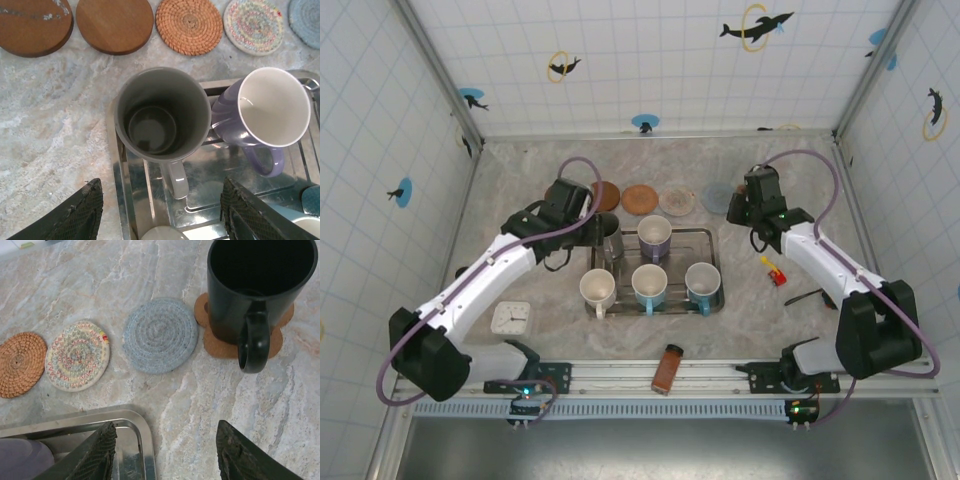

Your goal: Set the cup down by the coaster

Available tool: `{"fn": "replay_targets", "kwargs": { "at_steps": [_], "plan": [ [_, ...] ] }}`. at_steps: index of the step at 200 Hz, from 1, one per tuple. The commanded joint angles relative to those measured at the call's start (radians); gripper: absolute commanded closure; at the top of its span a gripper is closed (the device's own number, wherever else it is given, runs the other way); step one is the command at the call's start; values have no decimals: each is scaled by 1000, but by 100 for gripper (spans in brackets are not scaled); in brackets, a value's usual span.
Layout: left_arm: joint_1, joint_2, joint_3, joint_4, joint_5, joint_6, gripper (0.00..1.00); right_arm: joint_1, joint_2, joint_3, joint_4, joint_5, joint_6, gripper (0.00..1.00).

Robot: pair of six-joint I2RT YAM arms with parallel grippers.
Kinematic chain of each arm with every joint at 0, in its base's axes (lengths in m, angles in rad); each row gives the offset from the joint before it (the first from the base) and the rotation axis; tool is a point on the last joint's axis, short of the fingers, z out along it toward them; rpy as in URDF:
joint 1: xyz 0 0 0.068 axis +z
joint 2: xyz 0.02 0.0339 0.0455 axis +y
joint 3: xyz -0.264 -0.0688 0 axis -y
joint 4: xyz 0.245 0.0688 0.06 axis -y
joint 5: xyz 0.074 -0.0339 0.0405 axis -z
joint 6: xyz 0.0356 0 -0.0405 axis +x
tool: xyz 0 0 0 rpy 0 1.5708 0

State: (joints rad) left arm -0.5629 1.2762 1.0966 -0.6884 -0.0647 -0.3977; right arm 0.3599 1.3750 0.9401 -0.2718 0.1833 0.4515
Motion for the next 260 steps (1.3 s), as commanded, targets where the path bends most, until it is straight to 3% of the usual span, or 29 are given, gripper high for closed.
{"fn": "replay_targets", "kwargs": {
  "at_steps": [1, 260],
  "plan": [
    [-20, 19, -25, -19, -6, -22, 37, 13, -45, -34, 58, 16, 38, 45],
    [-45, 148, -82, 105, 48, -6, 40, 103, -39, -81, 72, 68, 89, 46]
  ]
}}
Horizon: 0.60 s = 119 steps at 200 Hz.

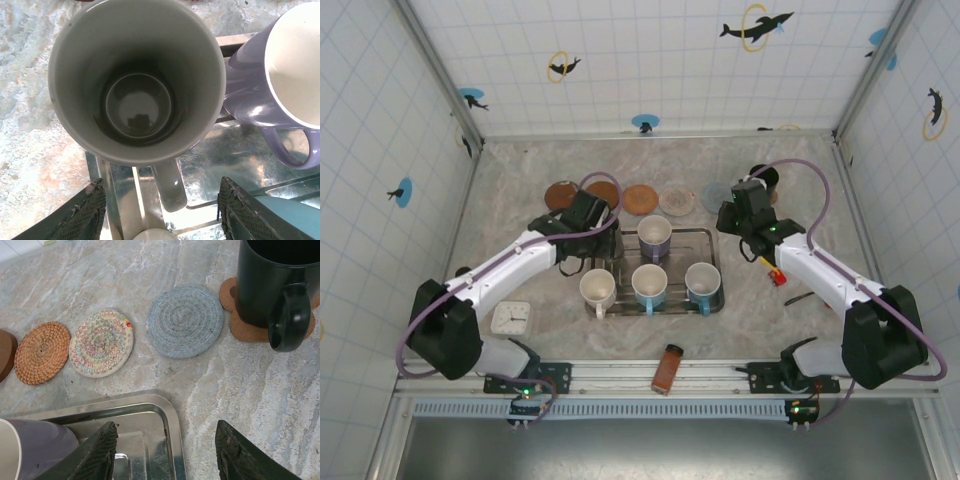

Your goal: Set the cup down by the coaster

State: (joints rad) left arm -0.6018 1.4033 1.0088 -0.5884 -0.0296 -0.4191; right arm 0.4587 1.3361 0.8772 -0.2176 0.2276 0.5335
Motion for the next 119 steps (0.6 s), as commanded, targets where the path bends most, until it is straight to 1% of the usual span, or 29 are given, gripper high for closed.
{"fn": "replay_targets", "kwargs": {
  "at_steps": [1, 24, 68, 93, 119],
  "plan": [
    [-7, 21, 5, 4, 12, 16, 40, 5, 0, -17, 18, 24, 6, 46],
    [-6, 34, 7, -2, -12, 17, 40, 5, -1, -20, 19, 26, 5, 46],
    [-6, 78, 11, 19, -3, 24, 42, 5, 11, -17, 23, 19, 5, 46],
    [-7, 101, 9, 14, -35, 23, 48, 6, 16, -17, 24, 21, 3, 46],
    [-7, 112, 6, 31, -36, 19, 53, 5, 24, -16, 25, 23, 3, 46]
  ]
}}
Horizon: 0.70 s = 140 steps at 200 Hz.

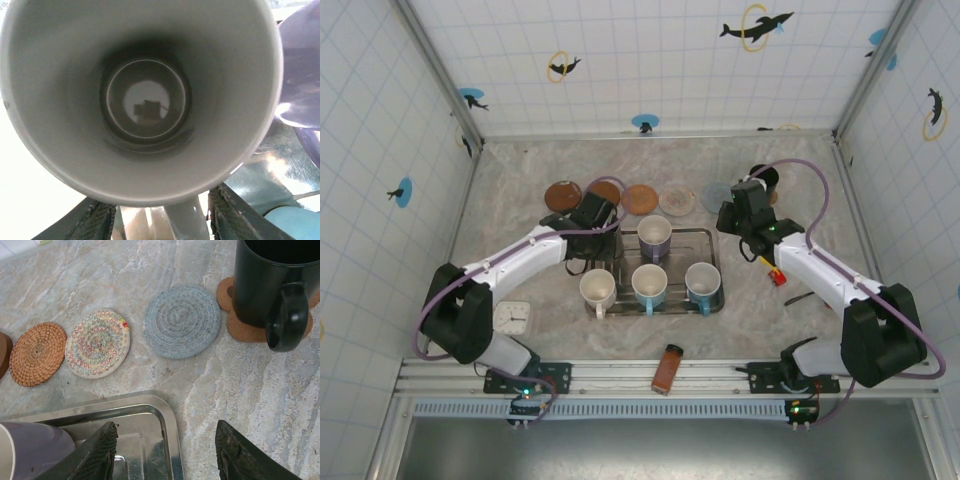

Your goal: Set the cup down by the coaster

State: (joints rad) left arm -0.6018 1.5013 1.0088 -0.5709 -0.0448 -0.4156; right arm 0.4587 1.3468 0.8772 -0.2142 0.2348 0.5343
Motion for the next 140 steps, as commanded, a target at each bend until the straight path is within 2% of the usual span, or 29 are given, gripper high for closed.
{"fn": "replay_targets", "kwargs": {
  "at_steps": [1, 38, 97, 140],
  "plan": [
    [-6, 14, 7, 14, -22, 14, 53, 5, 13, -15, 22, 15, 1, 46],
    [-7, 29, 5, 28, -34, 4, 63, 6, 28, -13, 27, 12, 3, 45],
    [-7, 61, 4, 45, -30, -5, 73, 6, 32, -14, 26, 9, 6, 45],
    [-6, 45, 3, 42, -38, -12, 91, 5, 31, -14, 22, 11, 8, 45]
  ]
}}
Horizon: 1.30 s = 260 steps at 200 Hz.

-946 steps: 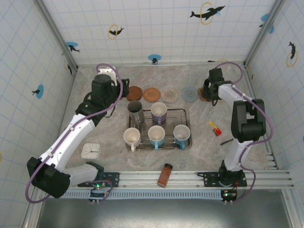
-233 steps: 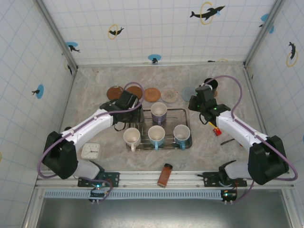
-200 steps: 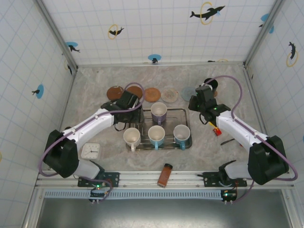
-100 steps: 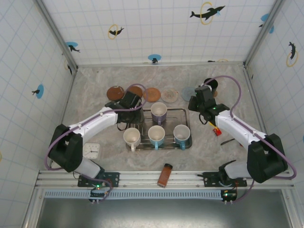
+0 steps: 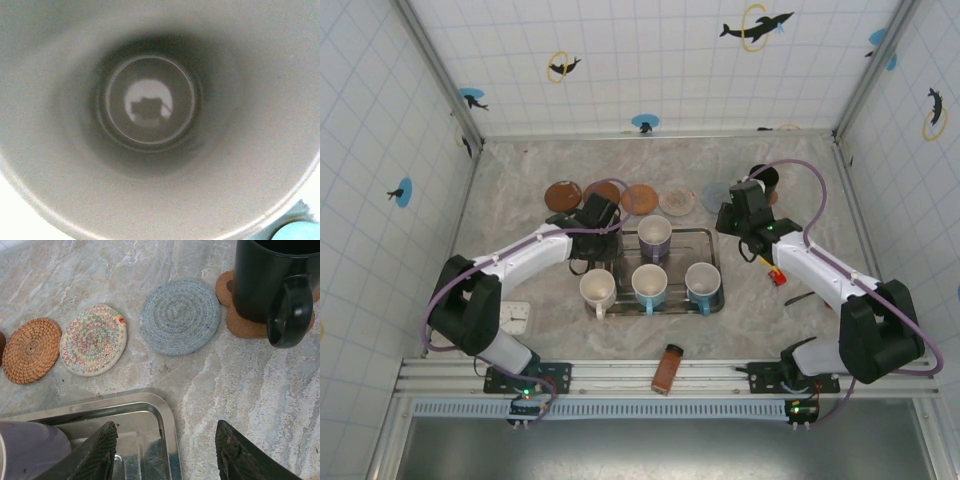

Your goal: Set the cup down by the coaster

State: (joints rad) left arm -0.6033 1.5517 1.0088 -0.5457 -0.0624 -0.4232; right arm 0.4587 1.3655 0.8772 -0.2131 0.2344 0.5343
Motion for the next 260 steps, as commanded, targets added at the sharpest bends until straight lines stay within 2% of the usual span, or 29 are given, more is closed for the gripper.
{"fn": "replay_targets", "kwargs": {
  "at_steps": [1, 12, 86, 139, 203, 260],
  "plan": [
    [-5, -6, 3, 17, -21, -4, 92, 5, 12, -14, 21, 11, 8, 45],
    [-6, -12, 2, 14, -28, -5, 100, 5, 11, -15, 20, 9, 9, 45],
    [-7, -70, 13, 24, -58, -11, 100, 6, 11, -12, 19, -1, 9, 46],
    [-7, -88, 84, 12, -73, 2, 100, 5, 0, -6, 12, -26, 9, 46],
    [6, -21, 257, -31, -119, 15, 100, 6, -16, -7, 38, -86, 3, 46],
    [104, 120, 464, -82, -148, 39, 100, 6, 22, -16, 149, -214, 14, 48]
  ]
}}
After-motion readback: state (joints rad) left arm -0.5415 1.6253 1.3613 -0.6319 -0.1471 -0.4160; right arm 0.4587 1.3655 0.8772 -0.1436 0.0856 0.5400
